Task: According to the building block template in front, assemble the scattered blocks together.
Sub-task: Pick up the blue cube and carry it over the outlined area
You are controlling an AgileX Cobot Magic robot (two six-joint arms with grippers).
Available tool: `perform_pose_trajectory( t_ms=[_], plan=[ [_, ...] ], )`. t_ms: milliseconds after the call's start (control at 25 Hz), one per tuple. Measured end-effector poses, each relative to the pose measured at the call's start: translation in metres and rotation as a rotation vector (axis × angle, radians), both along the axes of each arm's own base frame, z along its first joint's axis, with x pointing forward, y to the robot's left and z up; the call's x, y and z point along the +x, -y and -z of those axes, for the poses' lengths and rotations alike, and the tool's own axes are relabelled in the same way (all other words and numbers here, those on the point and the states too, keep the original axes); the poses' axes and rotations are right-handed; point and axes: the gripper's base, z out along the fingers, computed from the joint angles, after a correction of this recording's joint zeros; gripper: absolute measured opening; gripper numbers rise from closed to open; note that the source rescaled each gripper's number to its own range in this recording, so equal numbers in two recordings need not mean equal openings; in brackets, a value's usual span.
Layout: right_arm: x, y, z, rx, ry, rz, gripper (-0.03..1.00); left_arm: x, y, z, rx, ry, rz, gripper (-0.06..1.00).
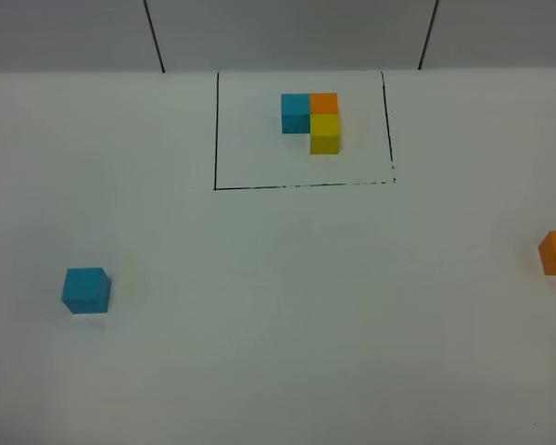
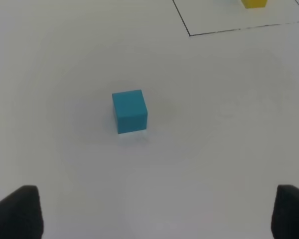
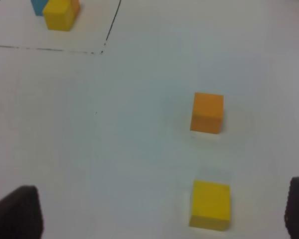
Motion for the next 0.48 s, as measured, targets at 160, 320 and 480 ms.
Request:
perform_pose_trajectory(
  t_ms=[160,320,480],
  plan=[
    [0.0,0.0,0.0,0.0,0.0,0.0,0.99,0.0,0.0,0.0,0.0,0.0,0.0,1.0],
    [0.0,0.0,0.0,0.0,0.0,0.0,0.99,0.0,0.0,0.0,0.0,0.0,0.0,1.0],
    [0.0,0.0,0.0,0.0,0.0,0.0,0.99,0.0,0.0,0.0,0.0,0.0,0.0,1.0]
  ],
)
